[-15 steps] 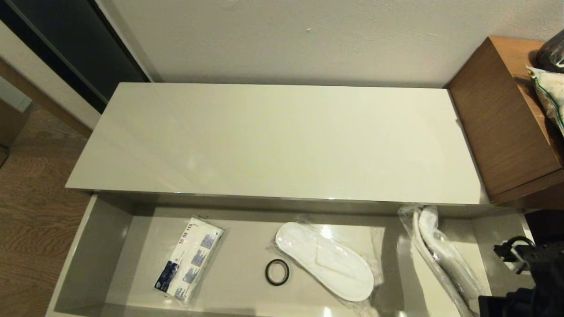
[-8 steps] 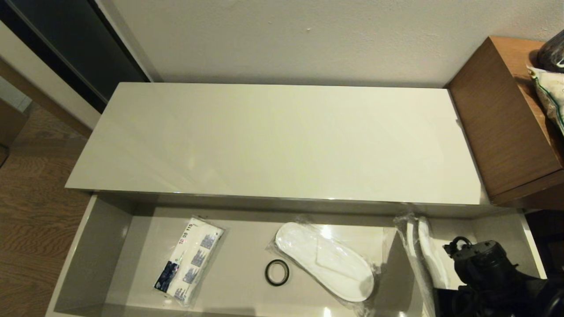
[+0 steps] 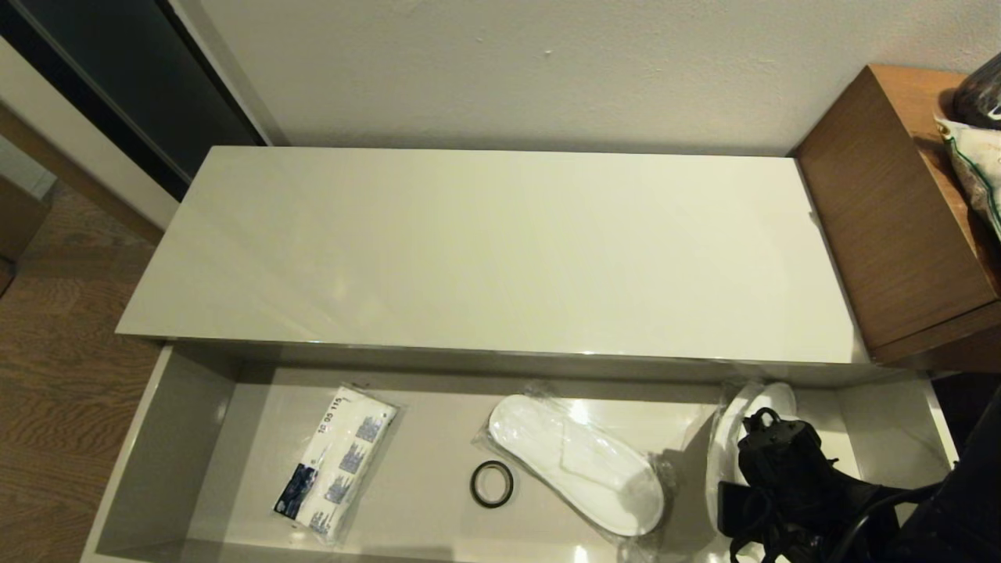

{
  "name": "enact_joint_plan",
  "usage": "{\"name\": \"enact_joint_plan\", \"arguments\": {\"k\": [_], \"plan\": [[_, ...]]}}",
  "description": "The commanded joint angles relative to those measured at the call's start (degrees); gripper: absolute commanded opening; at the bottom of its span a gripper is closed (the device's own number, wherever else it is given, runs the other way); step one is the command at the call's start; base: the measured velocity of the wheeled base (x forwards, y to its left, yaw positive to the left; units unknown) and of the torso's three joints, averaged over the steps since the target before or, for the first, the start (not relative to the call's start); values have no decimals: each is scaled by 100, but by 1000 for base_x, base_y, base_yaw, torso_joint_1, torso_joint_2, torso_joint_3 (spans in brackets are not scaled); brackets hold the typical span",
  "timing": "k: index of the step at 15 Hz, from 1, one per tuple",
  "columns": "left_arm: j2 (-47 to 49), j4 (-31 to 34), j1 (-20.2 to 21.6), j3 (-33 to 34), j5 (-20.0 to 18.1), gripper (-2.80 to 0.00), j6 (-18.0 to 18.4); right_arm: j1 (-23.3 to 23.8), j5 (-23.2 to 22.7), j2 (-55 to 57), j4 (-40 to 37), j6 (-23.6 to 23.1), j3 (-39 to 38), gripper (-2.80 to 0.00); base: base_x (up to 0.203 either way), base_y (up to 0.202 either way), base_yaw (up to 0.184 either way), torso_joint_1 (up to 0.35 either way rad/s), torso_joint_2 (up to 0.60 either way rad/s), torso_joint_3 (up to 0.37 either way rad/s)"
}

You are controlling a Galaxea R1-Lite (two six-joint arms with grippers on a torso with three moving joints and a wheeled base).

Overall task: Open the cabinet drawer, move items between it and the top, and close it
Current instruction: Put the disposable slippers in the drawer

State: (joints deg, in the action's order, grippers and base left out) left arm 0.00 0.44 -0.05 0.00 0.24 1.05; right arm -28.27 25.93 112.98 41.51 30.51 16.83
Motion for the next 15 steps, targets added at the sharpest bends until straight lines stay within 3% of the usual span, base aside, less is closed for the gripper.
{"name": "enact_joint_plan", "arguments": {"k": [1,4,5,11,15], "plan": [[0,0,-3,0,2,-280,1,-3,64,257,42,41,108,-280,0,0,0,0,0,0],[0,0,-4,0,2,-280,1,-3,349,454,153,176,206,-280,0,0,0,0,0,0],[9,0,-4,0,2,-280,1,-3,409,480,213,174,216,0,0,0,0,0,0,0],[3,0,-1,0,2,-280,1,6,430,475,296,227,195,0,0,0,0,0,0,0],[9,0,-4,0,2,-280,1,-49,415,-307,99,169,-7,0,0,0,0,0,0,0]]}}
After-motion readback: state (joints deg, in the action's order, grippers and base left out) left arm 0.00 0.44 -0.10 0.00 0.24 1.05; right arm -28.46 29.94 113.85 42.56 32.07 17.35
